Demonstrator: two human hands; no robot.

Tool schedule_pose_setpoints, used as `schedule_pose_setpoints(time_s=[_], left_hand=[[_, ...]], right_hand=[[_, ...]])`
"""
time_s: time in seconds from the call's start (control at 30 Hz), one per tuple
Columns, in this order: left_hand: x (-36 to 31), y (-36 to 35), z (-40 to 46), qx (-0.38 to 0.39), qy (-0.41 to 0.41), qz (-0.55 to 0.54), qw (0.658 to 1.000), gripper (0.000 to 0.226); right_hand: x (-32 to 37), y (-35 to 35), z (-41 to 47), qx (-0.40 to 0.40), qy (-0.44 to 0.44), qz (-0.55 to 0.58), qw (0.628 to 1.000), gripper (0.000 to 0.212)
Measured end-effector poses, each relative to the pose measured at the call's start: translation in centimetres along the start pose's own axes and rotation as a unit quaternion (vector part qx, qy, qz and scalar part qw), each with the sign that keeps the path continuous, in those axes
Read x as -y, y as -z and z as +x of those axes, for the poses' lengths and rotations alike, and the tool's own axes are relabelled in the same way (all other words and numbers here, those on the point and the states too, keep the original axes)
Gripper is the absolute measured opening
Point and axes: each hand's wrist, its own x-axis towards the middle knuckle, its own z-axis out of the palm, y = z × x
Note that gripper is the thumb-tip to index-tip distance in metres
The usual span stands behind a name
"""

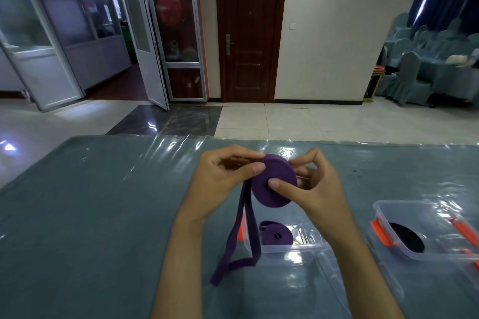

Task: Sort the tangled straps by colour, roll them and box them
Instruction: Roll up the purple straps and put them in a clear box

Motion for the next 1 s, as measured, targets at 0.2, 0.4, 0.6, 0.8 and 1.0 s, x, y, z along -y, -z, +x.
schedule_pose_setpoints(time_s=[0.2, 0.4, 0.6, 0.8, 1.0], left_hand=[[-0.4, -0.6, -0.2, -0.051, -0.049, 0.025, 0.997, 0.019], [-0.6, 0.3, 0.0, -0.002, -0.034, 0.032, 0.999, 0.027], [-0.7, 0.3, -0.3, -0.024, -0.042, 0.028, 0.998, 0.022], [-0.3, 0.4, -0.3, 0.036, -0.019, 0.02, 0.999, 0.038], [-0.6, 0.0, -0.4, -0.031, -0.034, 0.021, 0.999, 0.035]], right_hand=[[0.6, -0.1, 0.1, 0.0, 0.053, -0.045, 0.998, 0.052], [0.6, -0.5, 0.3, -0.061, 0.053, 0.018, 0.997, 0.043], [1.0, -0.6, 0.0, -0.007, 0.067, -0.017, 0.998, 0.057], [0.3, -1.0, -0.1, -0.091, 0.073, 0.021, 0.993, 0.04], [0.3, -0.7, -0.2, -0.01, 0.03, -0.005, 0.999, 0.055]])
